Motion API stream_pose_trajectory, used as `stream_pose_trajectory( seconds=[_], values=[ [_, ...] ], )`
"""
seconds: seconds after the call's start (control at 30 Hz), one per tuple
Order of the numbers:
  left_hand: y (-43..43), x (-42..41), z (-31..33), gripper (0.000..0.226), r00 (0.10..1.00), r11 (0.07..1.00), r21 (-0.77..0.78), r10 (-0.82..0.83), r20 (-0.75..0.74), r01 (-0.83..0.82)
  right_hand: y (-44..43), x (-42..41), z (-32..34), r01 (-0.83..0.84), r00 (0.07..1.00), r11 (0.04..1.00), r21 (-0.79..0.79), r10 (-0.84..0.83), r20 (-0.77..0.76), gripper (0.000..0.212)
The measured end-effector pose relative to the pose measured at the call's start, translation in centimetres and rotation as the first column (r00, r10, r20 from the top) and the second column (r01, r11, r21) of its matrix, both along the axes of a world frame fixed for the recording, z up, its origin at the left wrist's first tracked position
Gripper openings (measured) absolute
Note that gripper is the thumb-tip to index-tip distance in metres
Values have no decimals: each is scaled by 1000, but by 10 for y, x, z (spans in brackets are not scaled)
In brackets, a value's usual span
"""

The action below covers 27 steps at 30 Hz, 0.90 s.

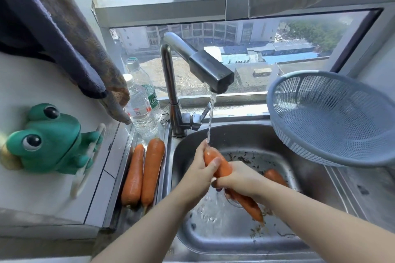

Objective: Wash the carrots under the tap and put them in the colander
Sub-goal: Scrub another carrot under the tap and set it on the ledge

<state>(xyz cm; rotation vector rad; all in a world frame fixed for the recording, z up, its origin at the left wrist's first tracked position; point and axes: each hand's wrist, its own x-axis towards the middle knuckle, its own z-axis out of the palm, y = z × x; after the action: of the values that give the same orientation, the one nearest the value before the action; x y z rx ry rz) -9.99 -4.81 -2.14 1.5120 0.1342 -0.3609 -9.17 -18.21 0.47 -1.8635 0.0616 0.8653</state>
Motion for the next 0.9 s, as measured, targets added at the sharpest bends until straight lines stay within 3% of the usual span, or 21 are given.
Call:
stream_pose_trajectory(
  seconds=[0.1, 0.23, 0.37, 0.47, 0.57, 0.67, 0.73, 0.83, 0.9],
  values=[
    [2, 0, 0, 33, 994, 994, -2, 113, -5, -113, 2, 0, -4, -89, 983, 982, -164, 113, 147, 13],
    [-13, 9, 2, 6, 917, 917, -43, 397, -29, -398, 12, 2, -18, -78, 864, 901, -428, 275, 422, 19],
    [-15, 23, 6, 20, 834, 826, -145, 516, -196, -545, 18, 3, -26, -25, 843, 897, -441, 256, 474, 33],
    [-10, 28, 14, 25, 831, 785, -306, 435, -347, -539, 13, 4, -17, 13, 884, 928, -372, 163, 439, 33],
    [-5, 21, 18, 21, 876, 802, -376, 352, -330, -464, 7, 5, -10, -9, 894, 947, -321, 151, 421, 26],
    [4, 10, 9, 25, 981, 966, -180, 170, -94, -185, 6, 7, -9, -54, 900, 955, -291, 173, 399, 17],
    [7, 9, 3, 28, 995, 992, -72, 100, -13, -101, 7, 7, -9, -56, 893, 946, -319, 191, 408, 15],
    [1, 16, 9, 22, 945, 943, -76, 320, -68, -325, 13, 7, -11, -25, 844, 909, -416, 242, 479, 17],
    [-3, 21, 13, 24, 900, 886, -177, 401, -174, -429, 15, 7, -14, -1, 822, 898, -440, 251, 511, 20]
  ],
)
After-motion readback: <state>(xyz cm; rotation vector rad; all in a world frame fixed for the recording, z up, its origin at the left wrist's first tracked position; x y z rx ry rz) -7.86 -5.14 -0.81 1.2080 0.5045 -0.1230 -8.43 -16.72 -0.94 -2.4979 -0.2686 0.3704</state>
